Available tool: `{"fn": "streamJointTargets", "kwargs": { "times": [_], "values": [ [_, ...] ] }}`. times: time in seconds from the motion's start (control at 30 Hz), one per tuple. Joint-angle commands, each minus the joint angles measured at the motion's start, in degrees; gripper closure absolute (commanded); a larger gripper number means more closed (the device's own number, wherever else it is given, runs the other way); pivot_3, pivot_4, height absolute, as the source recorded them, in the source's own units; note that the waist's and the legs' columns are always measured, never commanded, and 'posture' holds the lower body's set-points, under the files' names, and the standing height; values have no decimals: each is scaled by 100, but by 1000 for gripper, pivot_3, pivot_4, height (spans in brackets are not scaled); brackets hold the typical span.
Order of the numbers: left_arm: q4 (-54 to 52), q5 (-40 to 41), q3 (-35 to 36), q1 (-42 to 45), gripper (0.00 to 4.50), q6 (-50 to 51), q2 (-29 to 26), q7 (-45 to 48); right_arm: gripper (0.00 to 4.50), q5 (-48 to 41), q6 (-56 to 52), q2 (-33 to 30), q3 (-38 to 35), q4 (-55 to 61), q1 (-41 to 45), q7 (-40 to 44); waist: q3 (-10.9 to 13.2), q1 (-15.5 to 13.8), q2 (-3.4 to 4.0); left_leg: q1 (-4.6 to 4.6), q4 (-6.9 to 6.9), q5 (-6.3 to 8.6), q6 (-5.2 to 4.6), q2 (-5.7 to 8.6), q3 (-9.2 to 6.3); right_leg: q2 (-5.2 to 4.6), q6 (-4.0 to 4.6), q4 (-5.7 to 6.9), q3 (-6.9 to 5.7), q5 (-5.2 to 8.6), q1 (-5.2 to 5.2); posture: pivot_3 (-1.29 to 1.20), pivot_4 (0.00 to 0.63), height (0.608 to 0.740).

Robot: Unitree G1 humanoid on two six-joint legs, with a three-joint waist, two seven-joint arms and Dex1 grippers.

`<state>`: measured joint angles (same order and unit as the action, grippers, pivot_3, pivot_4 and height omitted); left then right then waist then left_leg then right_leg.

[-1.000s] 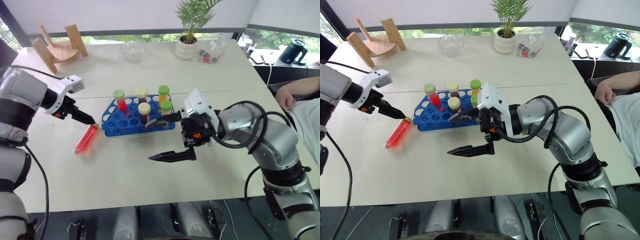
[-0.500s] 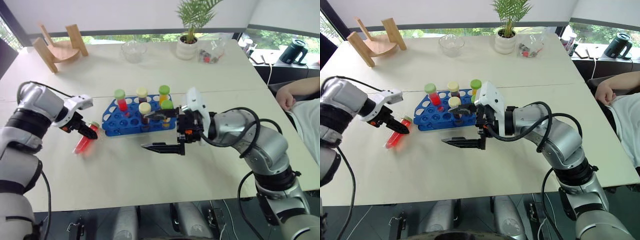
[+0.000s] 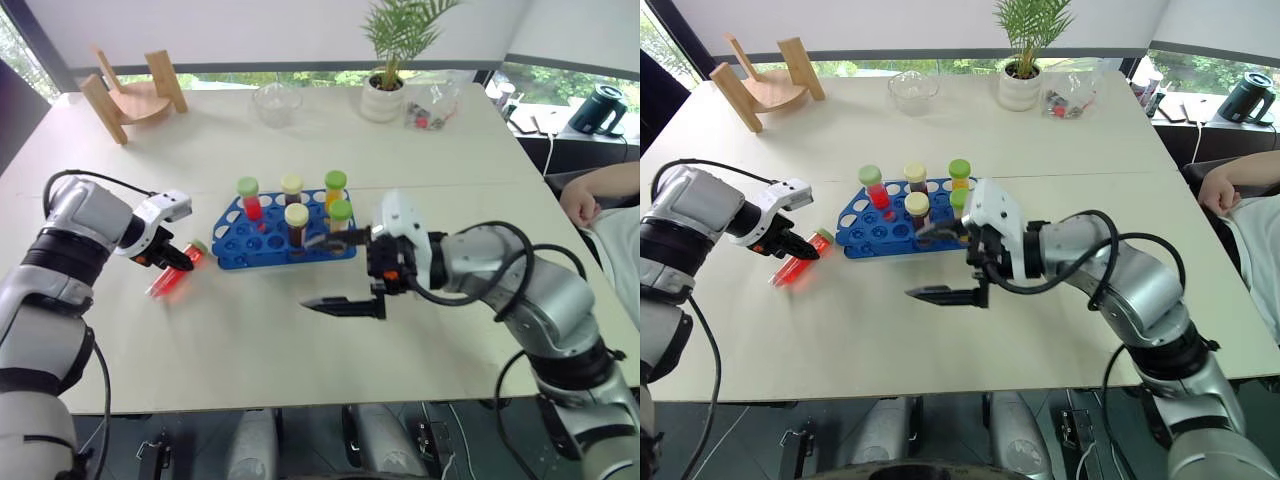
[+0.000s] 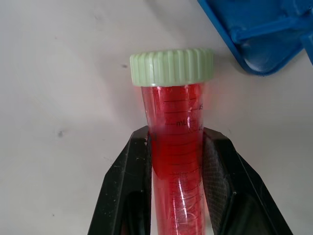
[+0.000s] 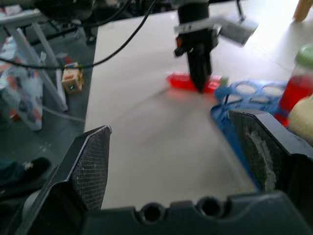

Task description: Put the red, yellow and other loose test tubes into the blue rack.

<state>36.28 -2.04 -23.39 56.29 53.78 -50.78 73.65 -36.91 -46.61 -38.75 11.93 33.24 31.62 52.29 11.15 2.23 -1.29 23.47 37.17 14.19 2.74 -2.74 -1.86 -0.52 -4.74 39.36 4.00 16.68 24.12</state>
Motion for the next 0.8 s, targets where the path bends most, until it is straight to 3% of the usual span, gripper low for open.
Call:
{"fn": "streamJointTargets", "kwargs": {
  "times": [0.03, 0.17, 0.2, 0.3, 0.4, 0.47, 0.6, 0.8],
  "values": [
    [129, 537, 1477, -46, 3672, -1343, -454, -512, 246, -560, -268, -314, -507, 414, -110, 186, 5, 27, -7, 1, 2, -2, 2, -2, -2, 1, 2, 2, -1, -1, 2, 0, 150, 740],
    [-906, 2344, 3762, -805, 3672, -1436, -701, 251, 246, -1211, -670, -484, -934, 414, 10, 119, 5, 51, -7, 1, 2, -2, 3, -5, 13, -4, 2, 1, 2, -2, 5, 0, 150, 740],
    [-1571, 2852, 4350, -1042, 3672, -967, -478, -13, 246, -1237, -746, -470, -948, 296, 155, 69, 5, 37, -7, 2, 1, -2, 3, -6, 14, -6, 2, 1, 1, -2, 6, 0, 150, 740],
    [-3250, 3667, 5210, -1667, 3672, -342, 402, -1137, 246, -1171, -800, -539, -924, -55, 428, 129, 5, -46, -4, 7, 2, -2, 3, -3, 6, -14, -1, -3, -4, 0, 1, 0, 150, 740],
    [-4424, 3702, 5330, -2161, 3672, -958, 1668, -2395, 246, -1049, -772, -537, -815, -494, 739, 266, 3, -147, -3, -10, 13, -1, 4, 4, 6, -22, -11, -17, -3, -4, -33, 0, 150, 740],
    [-4814, 3602, 5139, -2448, 3672, -1313, 2197, -2812, 246, -937, -732, -551, -727, -725, 881, 355, 2, -144, -7, -11, 26, -1, 4, 4, 2, -18, -20, -28, -4, -11, -45, 0, 150, 740],
    [-5047, 3327, 4583, -3034, 3672, -2046, 2711, -3096, 246, -708, -667, -652, -540, -1010, 1030, 613, 1, -131, -12, -13, 31, -1, 4, 4, 5, -13, -24, -28, 1, -15, -46, 0, 150, 740],
    [-4943, 3043, 3932, -3499, 3672, -2729, 2811, -3131, 246, -432, -533, -642, -391, -1251, 1126, 835, 0, -129, -10, -17, 14, -1, 3, 4, 5, -8, -21, -28, 2, -14, -44, 0, 150, 740]
  ]
}}
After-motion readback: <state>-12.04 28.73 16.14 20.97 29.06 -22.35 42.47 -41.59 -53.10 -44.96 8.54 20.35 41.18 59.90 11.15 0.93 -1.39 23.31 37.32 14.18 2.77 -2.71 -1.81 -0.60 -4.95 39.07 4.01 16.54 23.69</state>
